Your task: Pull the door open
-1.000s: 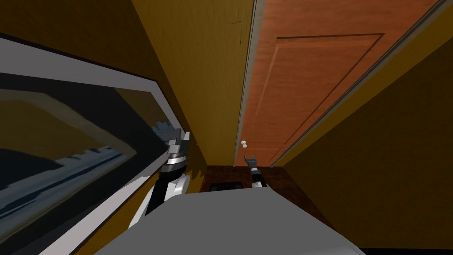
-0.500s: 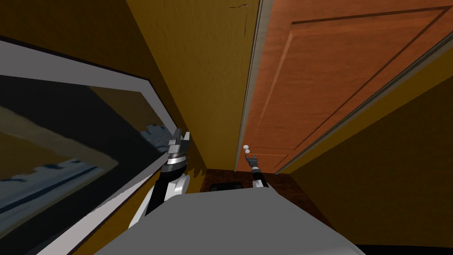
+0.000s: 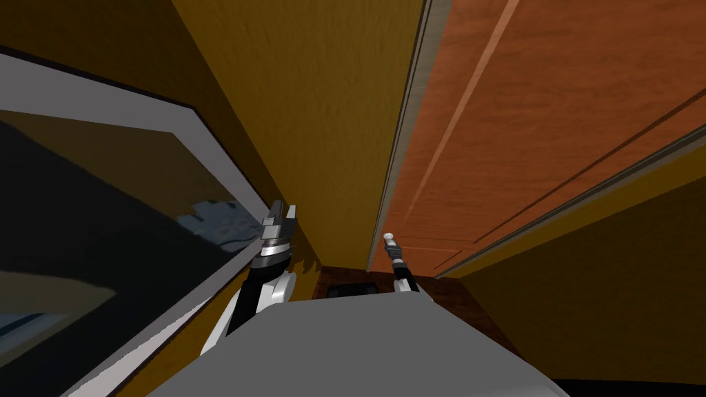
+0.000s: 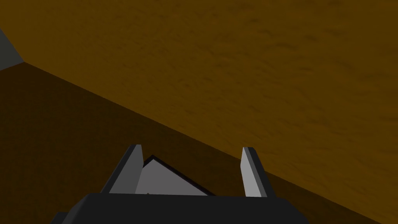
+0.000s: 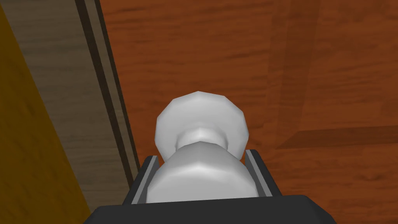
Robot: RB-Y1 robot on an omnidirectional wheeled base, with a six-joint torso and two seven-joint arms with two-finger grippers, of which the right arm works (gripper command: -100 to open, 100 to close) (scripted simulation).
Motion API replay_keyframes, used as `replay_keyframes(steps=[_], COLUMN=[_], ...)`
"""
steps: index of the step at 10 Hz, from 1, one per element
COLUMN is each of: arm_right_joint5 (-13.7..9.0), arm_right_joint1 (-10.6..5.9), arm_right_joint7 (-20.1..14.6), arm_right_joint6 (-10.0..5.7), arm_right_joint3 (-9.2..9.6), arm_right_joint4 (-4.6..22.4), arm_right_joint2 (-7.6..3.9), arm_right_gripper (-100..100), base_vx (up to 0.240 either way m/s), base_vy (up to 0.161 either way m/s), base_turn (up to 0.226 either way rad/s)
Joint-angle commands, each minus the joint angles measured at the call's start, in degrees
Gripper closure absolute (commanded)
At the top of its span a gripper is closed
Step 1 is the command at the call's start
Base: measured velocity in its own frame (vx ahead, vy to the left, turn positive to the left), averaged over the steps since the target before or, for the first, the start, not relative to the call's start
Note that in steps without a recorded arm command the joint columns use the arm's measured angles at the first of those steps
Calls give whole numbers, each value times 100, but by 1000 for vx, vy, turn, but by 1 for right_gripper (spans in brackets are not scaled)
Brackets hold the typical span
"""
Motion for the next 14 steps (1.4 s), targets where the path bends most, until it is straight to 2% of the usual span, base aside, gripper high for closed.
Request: replay_keyframes(steps=[1,5,8,11,12,14], arm_right_joint5=[0,0,18,38,50,66], arm_right_joint1=[5,5,57,122,159,210], arm_right_joint7=[1,1,-151,-388,-525,-710], arm_right_joint6=[0,0,-79,-232,-320,-440], arm_right_joint3=[-1,-1,71,161,213,283], arm_right_joint4=[1,1,56,118,154,202], arm_right_joint2=[-2,-2,-127,-323,-437,-590], arm_right_gripper=[100,100,100,100,100,100], base_vx=[-29,-12,-153,-200,-219,-183], base_vy=[-2,0,-9,-5,-12,-36], base_turn=[7,1,32,70,170,158])
